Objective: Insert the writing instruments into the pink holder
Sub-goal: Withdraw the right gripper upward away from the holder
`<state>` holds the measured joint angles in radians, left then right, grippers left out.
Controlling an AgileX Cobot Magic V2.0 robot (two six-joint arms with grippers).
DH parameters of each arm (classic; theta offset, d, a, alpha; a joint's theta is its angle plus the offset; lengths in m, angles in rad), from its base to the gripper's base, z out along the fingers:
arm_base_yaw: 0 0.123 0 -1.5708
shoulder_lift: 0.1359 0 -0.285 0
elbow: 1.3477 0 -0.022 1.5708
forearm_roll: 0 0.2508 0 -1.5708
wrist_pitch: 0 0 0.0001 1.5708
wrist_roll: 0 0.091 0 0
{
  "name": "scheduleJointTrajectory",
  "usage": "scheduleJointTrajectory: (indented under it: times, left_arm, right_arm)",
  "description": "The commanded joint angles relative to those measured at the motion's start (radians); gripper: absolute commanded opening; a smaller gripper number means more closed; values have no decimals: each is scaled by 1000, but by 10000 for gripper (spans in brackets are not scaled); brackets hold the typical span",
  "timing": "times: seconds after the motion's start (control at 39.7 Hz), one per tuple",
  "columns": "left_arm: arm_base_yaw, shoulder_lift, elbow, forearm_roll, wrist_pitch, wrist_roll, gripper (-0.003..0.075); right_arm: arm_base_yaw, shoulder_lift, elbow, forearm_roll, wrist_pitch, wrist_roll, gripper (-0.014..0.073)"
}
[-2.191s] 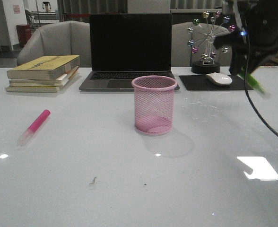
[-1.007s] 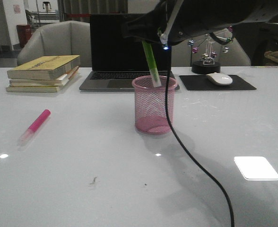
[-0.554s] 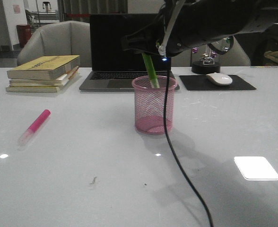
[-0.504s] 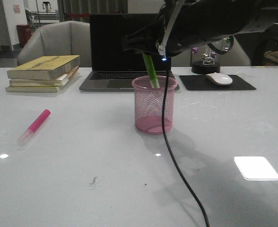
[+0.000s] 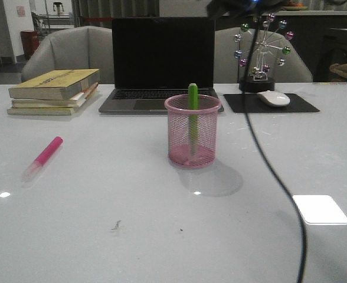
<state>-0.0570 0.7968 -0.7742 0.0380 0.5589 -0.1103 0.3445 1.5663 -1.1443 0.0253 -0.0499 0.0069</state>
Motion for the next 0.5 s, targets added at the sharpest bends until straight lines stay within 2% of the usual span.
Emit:
scheduleJointTrajectory:
  times: [0.0,0.25,0.38,0.48]
  left_arm:
    - [0,-2,-37,-7,-84,-7,489]
    - [0,-2,-37,-7,-86,-7,489]
    - [0,-2,-37,-7,-84,-7,489]
    - [0,-2,-37,-7,-77,-7,489]
  right_arm:
    - [-52,-149,-27,-5,27,-7,332]
    - [-160,-372,13,-67,203,-7,332]
    - [-207,-473,104,-85,286,-7,332]
    - [-245,-568,196,-81,300,-7,332]
